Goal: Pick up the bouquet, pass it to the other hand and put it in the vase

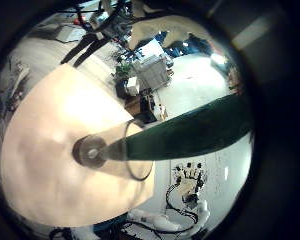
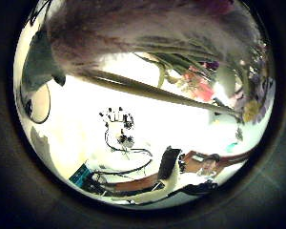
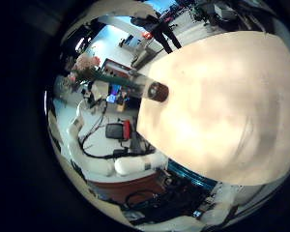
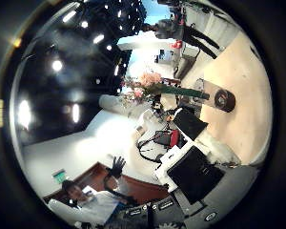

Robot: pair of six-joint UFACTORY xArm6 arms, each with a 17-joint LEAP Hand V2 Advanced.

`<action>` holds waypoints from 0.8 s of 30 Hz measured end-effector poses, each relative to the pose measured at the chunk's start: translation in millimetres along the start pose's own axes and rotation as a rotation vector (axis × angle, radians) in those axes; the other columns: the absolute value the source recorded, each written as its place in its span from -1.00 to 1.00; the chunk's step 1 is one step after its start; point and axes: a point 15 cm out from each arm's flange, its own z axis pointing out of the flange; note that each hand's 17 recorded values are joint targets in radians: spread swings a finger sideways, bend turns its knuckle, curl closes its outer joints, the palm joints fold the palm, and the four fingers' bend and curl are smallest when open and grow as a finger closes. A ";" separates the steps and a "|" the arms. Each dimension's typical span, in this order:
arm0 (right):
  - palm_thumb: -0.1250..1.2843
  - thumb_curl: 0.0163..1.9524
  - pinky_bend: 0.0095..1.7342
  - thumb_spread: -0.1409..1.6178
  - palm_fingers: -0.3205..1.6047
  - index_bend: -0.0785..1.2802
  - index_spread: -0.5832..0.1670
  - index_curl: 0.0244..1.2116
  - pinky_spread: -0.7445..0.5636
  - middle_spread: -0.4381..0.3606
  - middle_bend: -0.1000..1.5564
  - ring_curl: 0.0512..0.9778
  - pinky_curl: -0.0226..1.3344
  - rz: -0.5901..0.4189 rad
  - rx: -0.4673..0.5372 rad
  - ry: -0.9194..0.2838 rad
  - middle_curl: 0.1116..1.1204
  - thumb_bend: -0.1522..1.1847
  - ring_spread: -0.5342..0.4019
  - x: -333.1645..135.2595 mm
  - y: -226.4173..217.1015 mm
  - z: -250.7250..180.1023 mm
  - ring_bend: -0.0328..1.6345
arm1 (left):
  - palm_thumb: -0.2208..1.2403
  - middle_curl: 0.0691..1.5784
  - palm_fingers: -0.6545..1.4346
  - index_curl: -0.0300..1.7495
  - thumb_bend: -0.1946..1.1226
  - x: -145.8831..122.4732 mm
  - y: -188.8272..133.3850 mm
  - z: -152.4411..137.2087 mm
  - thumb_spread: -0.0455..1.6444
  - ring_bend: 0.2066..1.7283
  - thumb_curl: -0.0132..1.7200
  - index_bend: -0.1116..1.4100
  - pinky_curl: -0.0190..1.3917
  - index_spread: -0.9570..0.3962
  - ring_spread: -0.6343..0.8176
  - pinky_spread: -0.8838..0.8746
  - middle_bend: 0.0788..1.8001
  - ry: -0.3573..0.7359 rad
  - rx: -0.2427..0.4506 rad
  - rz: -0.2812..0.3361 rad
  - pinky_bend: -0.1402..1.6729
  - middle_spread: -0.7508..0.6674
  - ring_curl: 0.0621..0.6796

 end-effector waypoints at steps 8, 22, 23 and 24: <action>0.37 -0.43 -0.20 0.27 -0.37 -0.61 -0.18 -0.48 0.91 0.27 -0.65 -0.71 -0.67 -0.024 -0.032 -0.014 -0.56 -0.80 0.59 -5.9 5.6 9.3 -0.28 | -0.62 -0.77 -0.50 -0.68 -0.76 -29.0 56.0 -5.3 0.05 -0.65 -0.60 -0.67 -0.73 0.39 0.82 0.91 -0.91 -0.219 -0.209 -0.097 -0.49 0.82 -0.65; 0.37 -0.42 -0.22 0.27 -0.34 -0.61 -0.19 -0.45 0.91 0.23 -0.65 -0.72 -0.70 -0.088 -0.068 -0.036 -0.57 -0.80 0.59 3.1 18.8 20.6 -0.29 | -0.62 -0.82 -0.49 -0.71 -0.76 16.1 4.7 50.0 0.05 -0.69 -0.61 -0.68 -0.73 0.38 0.83 0.91 -0.90 -0.433 -0.131 -0.121 -0.49 0.82 -0.62; 0.37 -0.42 -0.22 0.27 -0.34 -0.61 -0.19 -0.45 0.91 0.23 -0.65 -0.72 -0.71 -0.084 -0.070 -0.040 -0.57 -0.80 0.59 5.9 21.6 21.7 -0.29 | -0.62 -0.82 -0.49 -0.72 -0.76 15.5 3.8 49.6 0.05 -0.69 -0.61 -0.68 -0.73 0.39 0.83 0.91 -0.90 -0.439 -0.128 -0.130 -0.49 0.82 -0.62; 0.37 -0.42 -0.22 0.27 -0.34 -0.61 -0.19 -0.45 0.91 0.23 -0.65 -0.72 -0.71 -0.084 -0.070 -0.042 -0.57 -0.80 0.59 7.2 22.6 21.9 -0.30 | -0.62 -0.83 -0.49 -0.72 -0.76 13.3 3.3 47.7 0.05 -0.68 -0.61 -0.69 -0.73 0.39 0.83 0.91 -0.90 -0.451 -0.125 -0.136 -0.49 0.82 -0.61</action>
